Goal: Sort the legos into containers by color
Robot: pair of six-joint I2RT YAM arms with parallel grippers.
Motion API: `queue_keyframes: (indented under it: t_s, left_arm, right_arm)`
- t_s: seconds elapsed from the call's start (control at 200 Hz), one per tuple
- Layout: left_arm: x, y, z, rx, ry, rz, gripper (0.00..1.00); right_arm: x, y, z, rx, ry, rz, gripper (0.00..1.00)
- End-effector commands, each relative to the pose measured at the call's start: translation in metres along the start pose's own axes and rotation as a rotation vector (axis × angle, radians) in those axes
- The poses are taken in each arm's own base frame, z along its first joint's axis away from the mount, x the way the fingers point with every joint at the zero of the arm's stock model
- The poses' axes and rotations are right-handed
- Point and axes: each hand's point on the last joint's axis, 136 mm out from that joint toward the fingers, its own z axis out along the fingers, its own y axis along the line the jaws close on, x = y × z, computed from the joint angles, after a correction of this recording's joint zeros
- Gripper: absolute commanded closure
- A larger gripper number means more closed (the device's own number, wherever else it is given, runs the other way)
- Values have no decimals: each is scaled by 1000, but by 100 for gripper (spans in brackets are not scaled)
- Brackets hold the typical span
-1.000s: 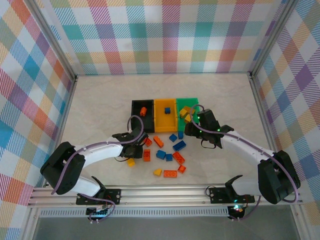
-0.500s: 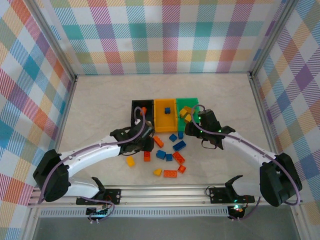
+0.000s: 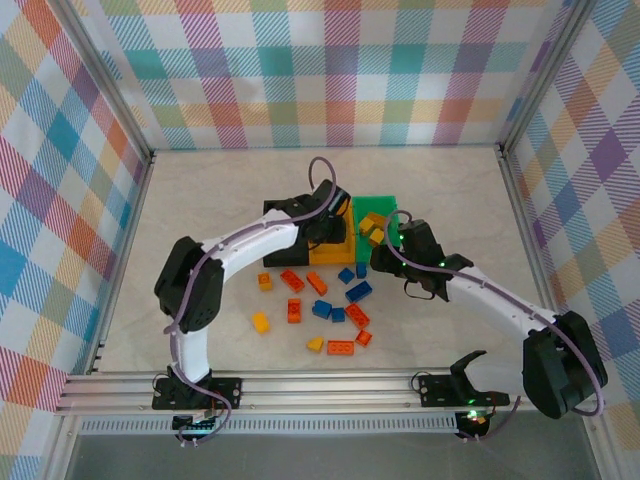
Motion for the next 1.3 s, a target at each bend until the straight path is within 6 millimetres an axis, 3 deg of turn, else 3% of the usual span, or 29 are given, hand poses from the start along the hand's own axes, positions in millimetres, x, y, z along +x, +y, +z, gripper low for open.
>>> queue_keyframes:
  t_s: [0.0,0.125,0.26,0.415,0.54,0.58,0.76,0.865,1.13,1.3]
  left_arm:
    - [-8,3,3,-40,17,31,69]
    - [-10,-3,8,-18,22,23,50]
    - [-19,-13,-8,27,-12,12,34]
    - [-22,-26,-43,114,-58,-1,20]
    - [-10,-29,-78,190,-97,-17,9]
    - [-4,-27,-87,210,-103,-26,0]
    - [37,8,-113,223,-129,-91,0]
    - [64,36,-121,193,-138,-123,0]
    - [110,78,-129,151,-137,-185,0]
    - [119,98,-138,125,-182,-218,0]
  right_arm:
    - [2,-2,-4,3,-2,16,27]
    - [5,-3,-4,3,7,17,26]
    - [6,-3,-5,-1,8,14,26]
    - [16,7,-7,-60,52,-15,27]
    - [45,18,-8,-97,144,-75,26]
    - [58,22,-8,-104,181,-104,25]
    - [112,35,-3,-126,329,-214,19]
    - [132,38,1,-99,368,-288,20]
    - [145,38,16,-7,386,-401,27]
    - [153,38,23,38,411,-444,40]
